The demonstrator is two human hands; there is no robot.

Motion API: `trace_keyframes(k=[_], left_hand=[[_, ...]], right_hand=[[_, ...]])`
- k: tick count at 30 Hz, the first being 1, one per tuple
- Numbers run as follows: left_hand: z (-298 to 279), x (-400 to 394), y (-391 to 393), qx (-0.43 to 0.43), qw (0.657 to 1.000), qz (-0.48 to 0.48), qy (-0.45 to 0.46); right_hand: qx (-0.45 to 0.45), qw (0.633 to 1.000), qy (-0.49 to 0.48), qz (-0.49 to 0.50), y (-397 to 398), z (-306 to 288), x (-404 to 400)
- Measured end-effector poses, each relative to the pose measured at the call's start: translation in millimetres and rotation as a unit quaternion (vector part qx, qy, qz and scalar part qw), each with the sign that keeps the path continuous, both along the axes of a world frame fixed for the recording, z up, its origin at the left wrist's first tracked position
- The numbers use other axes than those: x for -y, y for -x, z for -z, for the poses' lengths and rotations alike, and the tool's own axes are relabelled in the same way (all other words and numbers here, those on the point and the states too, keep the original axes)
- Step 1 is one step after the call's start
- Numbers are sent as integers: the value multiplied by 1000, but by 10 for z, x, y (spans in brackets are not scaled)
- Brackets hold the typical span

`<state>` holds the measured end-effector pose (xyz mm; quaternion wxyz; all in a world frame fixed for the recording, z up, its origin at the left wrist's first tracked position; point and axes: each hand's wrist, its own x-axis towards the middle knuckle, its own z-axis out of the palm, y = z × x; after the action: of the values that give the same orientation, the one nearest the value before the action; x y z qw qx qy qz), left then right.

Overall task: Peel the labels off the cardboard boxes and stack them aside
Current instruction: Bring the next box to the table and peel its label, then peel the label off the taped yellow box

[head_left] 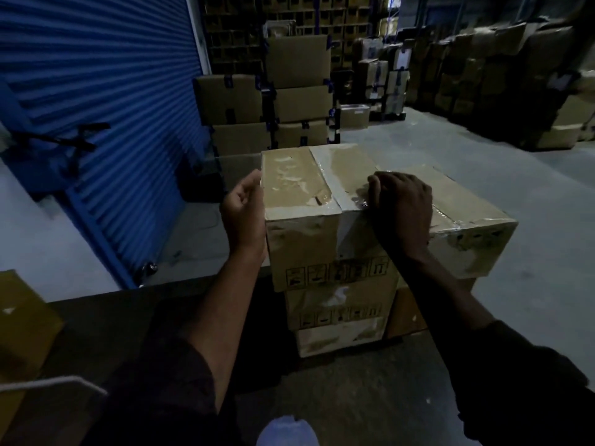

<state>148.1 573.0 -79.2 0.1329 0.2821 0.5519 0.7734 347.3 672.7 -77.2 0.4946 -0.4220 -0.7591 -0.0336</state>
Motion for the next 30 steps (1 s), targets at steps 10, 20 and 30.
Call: trace_keyframes(k=[10, 20, 30], left_hand=[[218, 457, -121, -122, 990, -65, 13], [814, 1735, 986, 23, 965, -261, 32], [1220, 3464, 2461, 120, 858, -495, 64]], right_hand=[[-12, 977, -10, -215, 621, 130, 837], [44, 897, 13, -439, 1823, 636, 2110], [109, 842, 188, -495, 3609, 1207, 3712]])
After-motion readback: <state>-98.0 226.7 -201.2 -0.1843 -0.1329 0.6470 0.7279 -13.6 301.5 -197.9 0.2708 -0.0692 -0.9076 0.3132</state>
